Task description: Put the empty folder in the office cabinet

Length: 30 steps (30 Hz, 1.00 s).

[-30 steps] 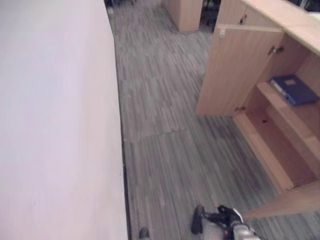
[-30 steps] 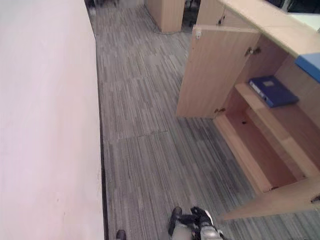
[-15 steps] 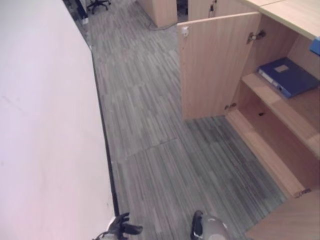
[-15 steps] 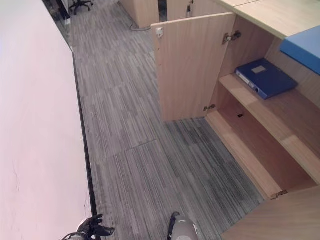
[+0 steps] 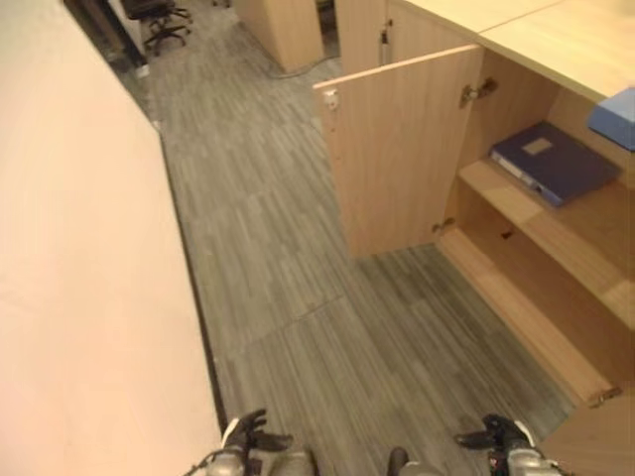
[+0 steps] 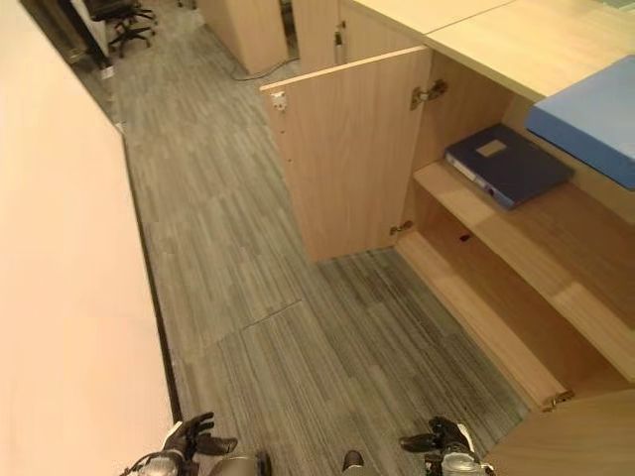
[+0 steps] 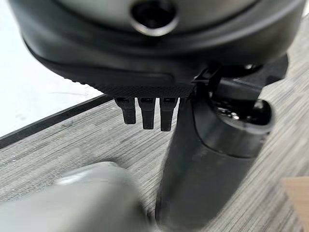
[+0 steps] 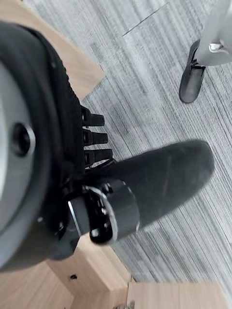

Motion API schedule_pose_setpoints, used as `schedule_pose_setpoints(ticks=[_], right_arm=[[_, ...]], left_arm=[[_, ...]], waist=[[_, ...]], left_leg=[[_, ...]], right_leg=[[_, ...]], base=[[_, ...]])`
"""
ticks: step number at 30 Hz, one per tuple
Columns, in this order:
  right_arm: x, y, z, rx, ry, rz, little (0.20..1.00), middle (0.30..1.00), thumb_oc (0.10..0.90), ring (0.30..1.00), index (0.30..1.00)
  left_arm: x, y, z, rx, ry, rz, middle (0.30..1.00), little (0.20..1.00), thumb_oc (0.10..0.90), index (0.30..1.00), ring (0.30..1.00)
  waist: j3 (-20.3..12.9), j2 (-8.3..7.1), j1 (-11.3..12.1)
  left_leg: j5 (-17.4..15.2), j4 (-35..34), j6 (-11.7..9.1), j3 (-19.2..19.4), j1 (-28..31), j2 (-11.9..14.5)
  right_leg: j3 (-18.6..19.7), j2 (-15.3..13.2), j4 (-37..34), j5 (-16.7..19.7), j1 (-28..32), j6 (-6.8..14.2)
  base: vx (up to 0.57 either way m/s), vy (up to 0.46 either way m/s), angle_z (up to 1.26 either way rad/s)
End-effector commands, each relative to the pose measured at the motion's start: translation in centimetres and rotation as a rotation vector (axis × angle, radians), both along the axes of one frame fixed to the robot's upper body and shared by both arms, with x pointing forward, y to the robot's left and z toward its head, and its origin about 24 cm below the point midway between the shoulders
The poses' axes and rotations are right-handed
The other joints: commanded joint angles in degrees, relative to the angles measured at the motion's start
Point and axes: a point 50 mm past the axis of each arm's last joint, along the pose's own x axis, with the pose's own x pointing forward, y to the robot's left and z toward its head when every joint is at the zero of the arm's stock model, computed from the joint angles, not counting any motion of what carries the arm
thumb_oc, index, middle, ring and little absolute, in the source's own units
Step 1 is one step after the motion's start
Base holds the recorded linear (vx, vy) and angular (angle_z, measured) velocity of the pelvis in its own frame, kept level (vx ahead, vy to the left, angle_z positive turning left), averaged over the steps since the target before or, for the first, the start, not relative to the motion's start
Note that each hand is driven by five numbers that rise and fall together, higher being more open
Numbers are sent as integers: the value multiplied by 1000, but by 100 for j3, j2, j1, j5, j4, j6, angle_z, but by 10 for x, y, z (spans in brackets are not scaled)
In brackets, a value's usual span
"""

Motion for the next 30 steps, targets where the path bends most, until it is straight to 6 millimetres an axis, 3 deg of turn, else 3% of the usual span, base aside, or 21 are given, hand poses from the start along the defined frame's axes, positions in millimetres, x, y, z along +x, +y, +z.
schedule_pose_setpoints(ticks=[1, 2, 3, 4, 5, 7, 12, 14, 16, 17, 18, 19, 20, 22, 23, 26, 27, 28, 29, 30], right_arm=[[-16, -17, 2, -67, 36, -16, 900, 900, 800, 900, 900], [-14, -16, 2, -71, 44, 5, 900, 900, 800, 900, 900], [-14, -16, 2, -71, 45, 5, 900, 900, 800, 900, 900], [-12, -13, 1, -71, 52, 36, 900, 900, 800, 900, 900], [-12, -13, 1, -71, 53, 37, 900, 900, 800, 900, 900], [-9, -7, 0, -61, 59, 84, 900, 900, 800, 900, 900], [-5, -3, 0, -56, 49, 80, 900, 900, 800, 900, 900], [3, 3, 0, -39, 25, 90, 900, 900, 800, 900, 900], [6, 6, 0, -35, 16, 103, 900, 900, 800, 900, 900], [11, 9, 1, -34, 5, 118, 900, 900, 800, 900, 900], [19, 14, 3, -29, -23, 130, 900, 900, 800, 900, 900], [23, 15, 5, -28, -32, 135, 900, 900, 800, 900, 900], [23, 14, 5, -29, -33, 135, 900, 900, 800, 900, 900], [35, 19, 9, -35, -76, 145, 900, 900, 800, 900, 900], [41, 20, 12, -37, -99, 141, 900, 900, 800, 900, 900], [46, 19, 15, -45, -118, 131, 900, 900, 800, 900, 900], [45, 13, 16, -56, -121, 93, 900, 900, 800, 900, 900], [45, 13, 16, -56, -121, 92, 900, 900, 800, 900, 900], [42, 5, 17, -66, -105, 41, 900, 900, 800, 900, 900], [39, 3, 15, -63, -91, 24, 900, 900, 800, 900, 900]], left_arm=[[-4, 12, 0, 71, 19, -22, 900, 900, 800, 900, 900], [-8, 11, -2, 76, 40, -34, 900, 900, 800, 900, 900], [-8, 11, -2, 77, 40, -34, 900, 900, 800, 900, 900], [-14, 11, -4, 79, 66, -48, 900, 900, 800, 900, 900], [-14, 11, -4, 79, 66, -47, 900, 900, 800, 900, 900], [-29, 12, -9, 90, 125, -67, 900, 900, 800, 900, 900], [-23, 12, -7, 108, 117, -98, 900, 900, 800, 900, 900], [-18, 15, -5, 118, 98, -104, 900, 900, 800, 900, 900], [-15, 18, -3, 122, 85, -96, 900, 900, 800, 900, 900], [-11, 19, -1, 124, 72, -87, 900, 900, 800, 900, 900], [-6, 26, 2, 128, 52, -52, 900, 900, 800, 900, 900], [-4, 29, 4, 130, 41, -34, 900, 900, 800, 900, 900], [-4, 28, 4, 129, 41, -34, 900, 900, 800, 900, 900], [-4, 36, 6, 148, 38, -15, 900, 900, 800, 900, 900], [-3, 36, 7, 147, 27, -2, 900, 900, 800, 900, 900], [1, 36, 9, 138, 0, 13, 900, 900, 800, 900, 900], [4, 35, 10, 137, -17, 14, 900, 900, 800, 900, 900], [4, 35, 10, 136, -18, 14, 900, 900, 800, 900, 900], [8, 35, 12, 141, -28, 18, 900, 900, 800, 900, 900], [9, 37, 12, 145, -25, 21, 900, 900, 800, 900, 900]], waist=[[76, 23, 263], [71, 35, 304], [75, 7, 317], [21, 49, 372], [26, 37, 386], [-143, 93, 462], [-349, -80, 468], [-450, -235, 485], [-486, -278, 549], [-488, -285, 584], [-449, -281, 649], [-395, -217, 668], [-410, -197, 678], [-324, -26, 655], [-252, -20, 643], [-205, 8, 603], [-102, -39, 432], [-74, -21, 455], [6, -27, 250], [11, -9, 173]], left_leg=[[228, 233, 101, -264, -425, -165], [261, 219, 113, -422, -577, -262], [234, 232, 117, -395, -560, -280], [304, 272, 126, -530, -609, -415], [293, 275, 130, -508, -594, -419], [367, 334, 145, -906, -446, -518], [332, 554, 268, -734, -455, -641], [61, 745, 449, -460, -492, -689], [-47, 810, 512, -341, -515, -674], [-138, 832, 573, -271, -484, -627], [-400, 859, 639, -41, -294, -493], [-470, 867, 678, 81, -186, -383], [-457, 863, 675, 82, -207, -361], [-667, 806, 744, 621, 113, -122], [-737, 758, 740, 840, 302, -100], [-837, 718, 686, 1022, 479, -44], [-980, 704, 630, 1065, 662, -110], [-1005, 702, 626, 1090, 709, -86], [-1156, 619, 509, 1112, 949, -70], [-1208, 552, 461, 1126, 1074, -20]], right_leg=[[1051, -145, 419, -682, 86, 547], [1309, -61, 412, -719, 182, 530], [1325, -88, 426, -748, 190, 527], [1708, -1, 450, -814, 303, 496], [1725, -14, 461, -826, 307, 496], [2236, 54, 574, -967, 391, 516], [2518, -169, 581, -1002, 392, 666], [2557, -301, 856, -857, 188, 835], [2526, -312, 1052, -848, 32, 910], [2388, -303, 1278, -810, -103, 981], [1681, -360, 2085, -737, -607, 1223], [1213, -486, 2634, -497, -946, 1379], [1220, -464, 2619, -469, -967, 1377], [-97, -987, 3324, -130, -1473, 1479], [-377, -1189, 3352, -241, -1680, 1413], [-567, -1174, 2683, -216, -1936, 1263], [-460, -1202, 1891, 90, -2277, 1220], [-445, -1170, 1846, 106, -2226, 1220], [-404, -1329, 1049, 533, -2575, 1358], [-411, -1402, 774, 683, -2716, 1426]], base=[[564, -55, -100], [452, -46, -104], [423, 55, -107], [268, 57, -148], [404, 111, -162], [430, 205, -136], [272, 136, -86], [206, 134, -45], [106, 73, -61], [140, 73, -119], [160, 107, -122], [111, 84, -111], [20, 107, -89], [100, 277, -95], [124, 244, -120], [153, -21, -141], [188, -115, -62], [281, -232, -77], [262, -192, -66], [265, -192, -46]])
